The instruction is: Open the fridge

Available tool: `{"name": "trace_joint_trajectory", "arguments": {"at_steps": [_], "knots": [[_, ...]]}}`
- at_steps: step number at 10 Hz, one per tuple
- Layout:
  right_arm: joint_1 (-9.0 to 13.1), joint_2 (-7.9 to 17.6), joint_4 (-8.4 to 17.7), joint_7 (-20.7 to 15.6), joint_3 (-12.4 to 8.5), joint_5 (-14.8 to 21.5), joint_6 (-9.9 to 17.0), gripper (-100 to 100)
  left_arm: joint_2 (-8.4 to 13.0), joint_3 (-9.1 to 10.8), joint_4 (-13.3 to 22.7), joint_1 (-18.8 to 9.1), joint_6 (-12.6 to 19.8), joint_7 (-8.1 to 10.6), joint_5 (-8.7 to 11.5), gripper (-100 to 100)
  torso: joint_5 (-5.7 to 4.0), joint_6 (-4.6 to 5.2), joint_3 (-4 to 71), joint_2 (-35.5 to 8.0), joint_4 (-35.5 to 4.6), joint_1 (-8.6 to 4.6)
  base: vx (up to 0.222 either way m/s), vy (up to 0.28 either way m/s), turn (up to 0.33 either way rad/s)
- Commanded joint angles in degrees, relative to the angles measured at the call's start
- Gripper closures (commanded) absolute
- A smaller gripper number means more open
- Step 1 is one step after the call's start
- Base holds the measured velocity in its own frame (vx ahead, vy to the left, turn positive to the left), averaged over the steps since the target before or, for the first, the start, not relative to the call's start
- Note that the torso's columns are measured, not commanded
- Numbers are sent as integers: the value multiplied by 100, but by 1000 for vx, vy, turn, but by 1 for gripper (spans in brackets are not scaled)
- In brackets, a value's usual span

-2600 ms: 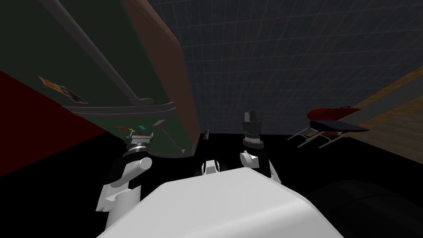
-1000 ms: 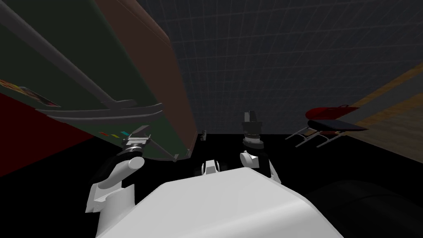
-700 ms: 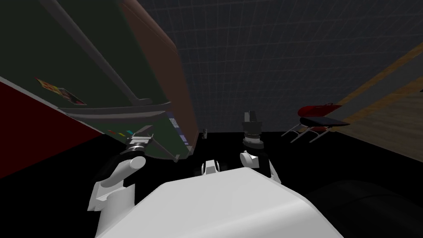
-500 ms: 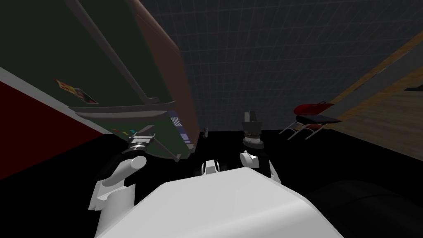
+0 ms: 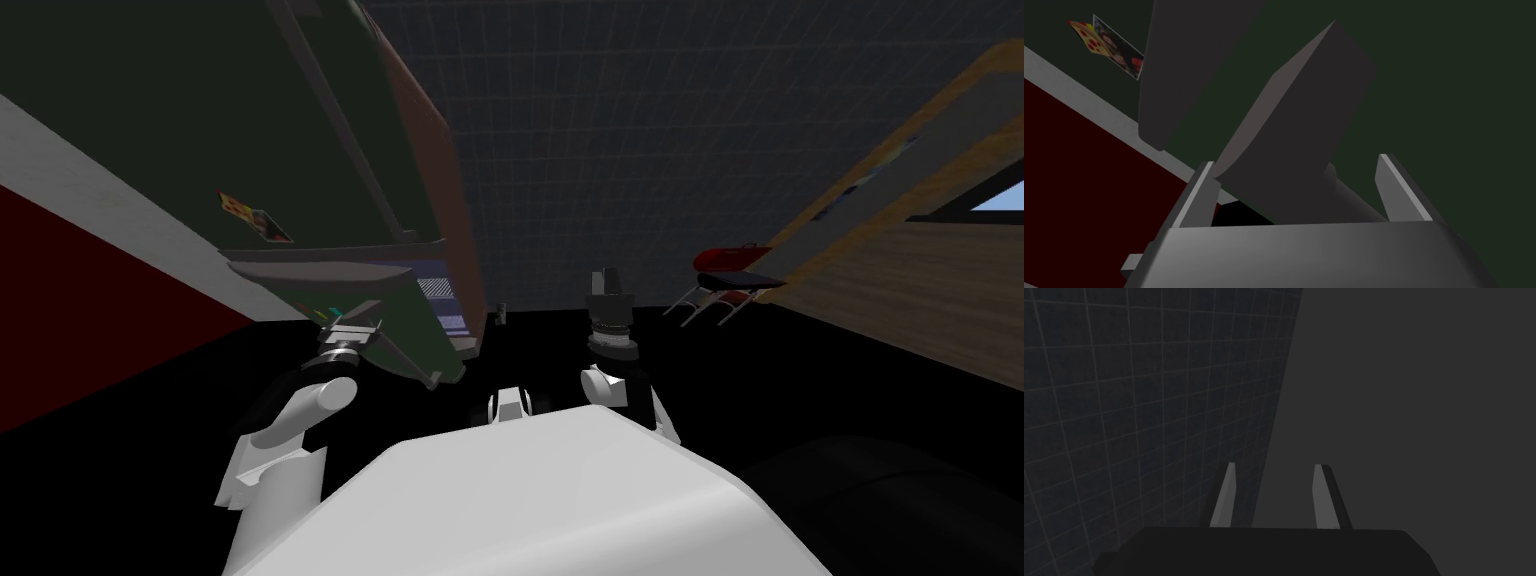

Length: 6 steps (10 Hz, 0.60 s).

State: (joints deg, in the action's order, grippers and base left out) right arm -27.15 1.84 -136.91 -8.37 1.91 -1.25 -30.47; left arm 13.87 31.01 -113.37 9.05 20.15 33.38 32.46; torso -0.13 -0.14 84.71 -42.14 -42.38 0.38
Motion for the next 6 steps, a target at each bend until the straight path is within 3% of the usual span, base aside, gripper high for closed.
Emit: {"name": "trace_joint_trajectory", "arguments": {"at_steps": [1,2,3,4,5,6], "knots": [[-1,0,0,0,0,0,0,0,132,-142,-76,38,-42,-25,113,100,-1,-3,1,7,1,-16,-287,227,-50],[0,0,0,0,0,0,0,0,193,-268,-124,88,-48,-30,199,100,-3,3,-7,-15,-1,-3,-352,319,-125],[1,1,1,0,-1,0,0,0,193,-268,-124,88,-48,-30,199,100,-2,9,-15,-29,-6,7,-265,228,-68],[0,0,1,0,0,0,0,0,254,-394,-173,138,-54,-36,286,100,-4,0,1,7,0,-26,-296,201,-43],[0,0,0,0,0,0,0,0,254,-394,-173,138,-54,-36,286,100,-1,10,-7,-6,9,-55,-265,160,-35],[-1,0,0,0,0,0,0,0,234,-371,-143,95,-49,-24,260,100,-1,13,-16,-13,14,-90,-98,68,6]]}}
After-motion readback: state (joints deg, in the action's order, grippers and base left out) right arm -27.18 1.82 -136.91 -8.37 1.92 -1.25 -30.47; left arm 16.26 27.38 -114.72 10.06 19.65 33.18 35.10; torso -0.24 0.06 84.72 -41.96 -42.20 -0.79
